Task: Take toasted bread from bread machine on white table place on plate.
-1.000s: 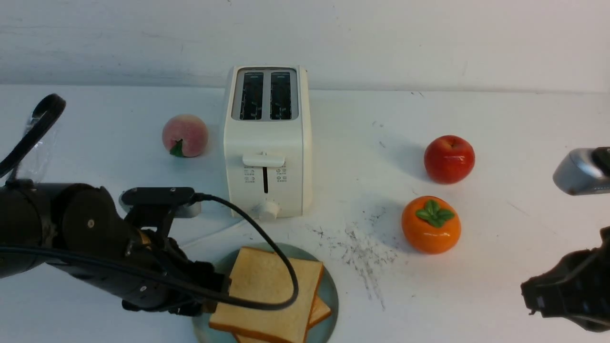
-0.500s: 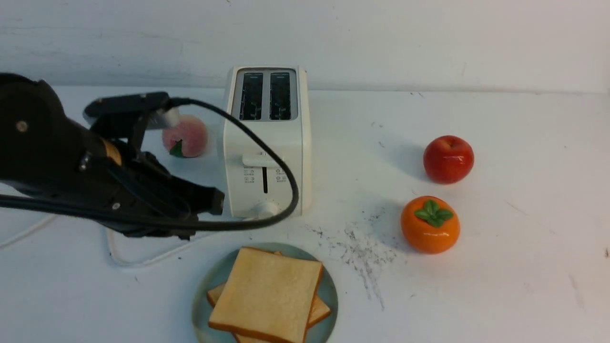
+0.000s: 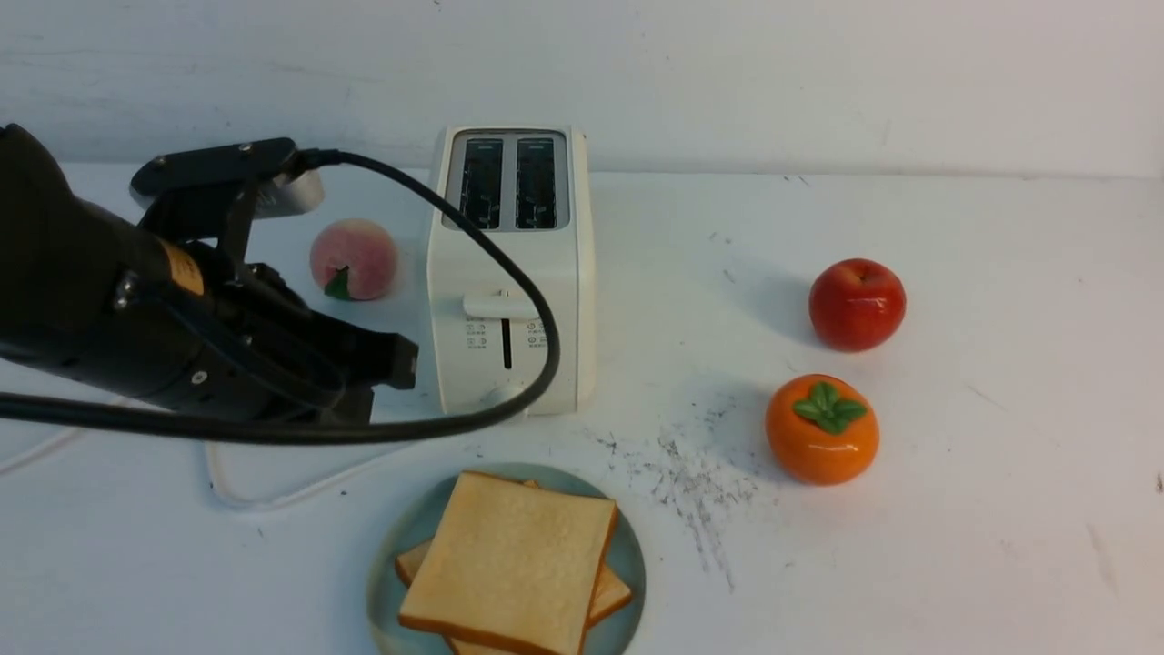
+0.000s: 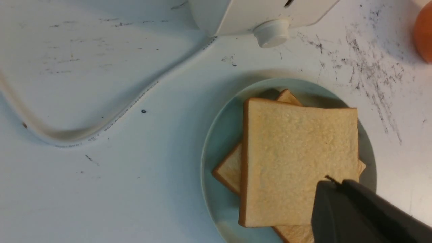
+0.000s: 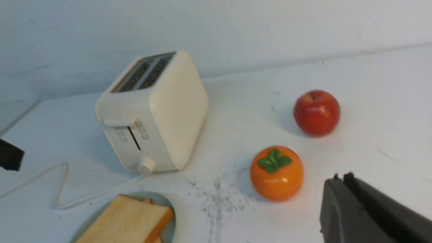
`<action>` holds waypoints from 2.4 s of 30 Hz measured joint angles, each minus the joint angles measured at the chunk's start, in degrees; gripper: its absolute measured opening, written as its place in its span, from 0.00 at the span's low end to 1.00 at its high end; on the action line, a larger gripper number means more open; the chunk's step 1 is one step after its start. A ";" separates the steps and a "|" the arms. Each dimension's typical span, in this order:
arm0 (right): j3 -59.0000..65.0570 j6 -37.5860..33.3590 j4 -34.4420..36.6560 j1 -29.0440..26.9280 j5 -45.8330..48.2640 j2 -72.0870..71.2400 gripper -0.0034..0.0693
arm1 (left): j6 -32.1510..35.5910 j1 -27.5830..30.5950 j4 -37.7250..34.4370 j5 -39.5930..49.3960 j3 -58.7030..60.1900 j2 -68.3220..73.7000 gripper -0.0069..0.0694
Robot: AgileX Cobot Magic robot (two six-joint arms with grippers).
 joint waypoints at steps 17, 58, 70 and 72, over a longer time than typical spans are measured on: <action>2.30 0.00 -0.43 0.00 -8.41 0.05 0.05 | 0.00 0.00 -0.35 1.06 0.00 0.00 0.07; 25.49 0.13 5.25 -22.36 -6.67 -8.68 0.10 | 0.00 0.00 0.08 -0.15 0.00 0.00 0.08; 25.42 0.13 9.16 -26.18 -6.47 -8.68 0.10 | 0.00 0.00 0.03 -0.26 0.00 0.00 0.09; 25.42 0.13 9.22 -26.35 -6.47 -8.68 0.10 | 0.00 0.00 0.03 -0.26 0.00 0.00 0.09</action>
